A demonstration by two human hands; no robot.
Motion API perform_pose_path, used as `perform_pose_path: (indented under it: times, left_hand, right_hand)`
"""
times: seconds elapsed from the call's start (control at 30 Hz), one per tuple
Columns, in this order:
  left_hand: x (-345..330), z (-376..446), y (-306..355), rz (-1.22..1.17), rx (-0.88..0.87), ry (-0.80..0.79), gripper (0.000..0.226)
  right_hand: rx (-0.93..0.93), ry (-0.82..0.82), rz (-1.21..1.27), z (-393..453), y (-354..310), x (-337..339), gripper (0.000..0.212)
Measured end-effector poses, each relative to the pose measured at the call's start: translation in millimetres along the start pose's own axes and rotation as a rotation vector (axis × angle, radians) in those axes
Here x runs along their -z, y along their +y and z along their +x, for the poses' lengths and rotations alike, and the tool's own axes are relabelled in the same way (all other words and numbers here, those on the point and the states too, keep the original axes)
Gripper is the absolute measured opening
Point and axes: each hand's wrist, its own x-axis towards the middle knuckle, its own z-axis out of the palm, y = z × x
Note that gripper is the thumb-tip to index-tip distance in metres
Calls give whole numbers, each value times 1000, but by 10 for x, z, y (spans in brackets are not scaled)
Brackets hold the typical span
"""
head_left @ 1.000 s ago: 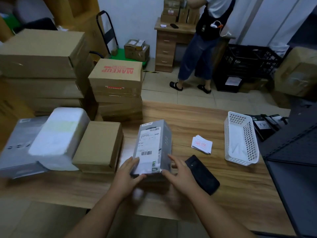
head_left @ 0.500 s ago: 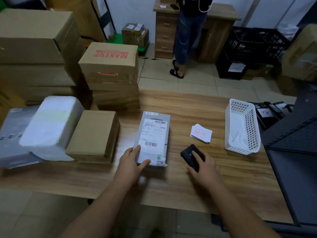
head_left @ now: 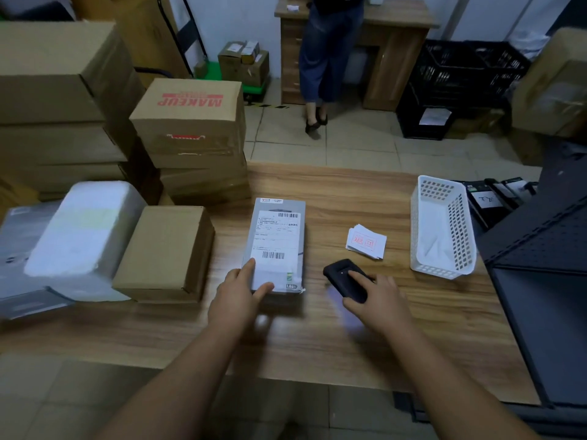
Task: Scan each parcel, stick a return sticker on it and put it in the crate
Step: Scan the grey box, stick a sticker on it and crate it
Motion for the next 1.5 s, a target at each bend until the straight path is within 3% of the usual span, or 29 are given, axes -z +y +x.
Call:
perform_pose_path:
  times: [0.27,0.5,0.63,0.77,1.1,1.2,1.33,1.5]
  left_hand:
    - [74,42,-2,5,17,-45,70]
    - [79,38,6,-9,27,-62,70]
    - [93,55,68,78,-46,-15,67]
    - [82,59,121,140,-102,-20,70]
    - [-43,134,81,-40,-89,1,74]
    - [-40,157,105,-24,-82,-4,73]
    - [12,254,158,7,-70,-59,79]
    - [43,401,236,-1,-97,-116,85]
  right_hand:
    - [93,-217,172,-387,-615,1033,54]
    - [100,-285,218,-564,-751,1263,52]
    - [79,-188,208,-385,-510,1100,57]
    - [34,-44,-35,-84,-84,527,69]
    - [47,5,-164,50,277,-430,70]
    - [41,90,-84,149,291,-399,62]
    - [-107,270,293,585,238,-116,48]
    - [-234,257,394,1036,247,98,46]
